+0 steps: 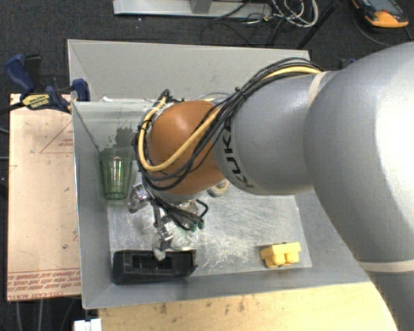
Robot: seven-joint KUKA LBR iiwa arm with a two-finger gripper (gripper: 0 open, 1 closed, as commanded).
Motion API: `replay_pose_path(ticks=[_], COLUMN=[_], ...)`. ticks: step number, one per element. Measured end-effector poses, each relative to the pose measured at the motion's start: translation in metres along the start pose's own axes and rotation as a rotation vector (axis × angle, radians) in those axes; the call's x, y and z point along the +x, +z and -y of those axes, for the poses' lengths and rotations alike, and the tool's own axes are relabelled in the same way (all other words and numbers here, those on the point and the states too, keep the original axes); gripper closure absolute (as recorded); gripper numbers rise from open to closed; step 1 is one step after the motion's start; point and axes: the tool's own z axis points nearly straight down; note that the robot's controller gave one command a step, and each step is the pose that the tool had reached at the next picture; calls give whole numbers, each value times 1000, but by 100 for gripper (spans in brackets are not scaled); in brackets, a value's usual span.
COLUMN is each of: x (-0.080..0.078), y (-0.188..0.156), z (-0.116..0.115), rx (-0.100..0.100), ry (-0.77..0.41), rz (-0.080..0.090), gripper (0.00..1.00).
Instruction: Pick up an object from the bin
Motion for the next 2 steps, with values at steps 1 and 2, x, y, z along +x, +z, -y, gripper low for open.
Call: replay_pose_path(ticks=[1,2], x=[-2,3], y=[-1,-2], z=[-7,-15], rx=[-12,18], ry=[-237,-56], rz=[13,6], gripper=[0,0])
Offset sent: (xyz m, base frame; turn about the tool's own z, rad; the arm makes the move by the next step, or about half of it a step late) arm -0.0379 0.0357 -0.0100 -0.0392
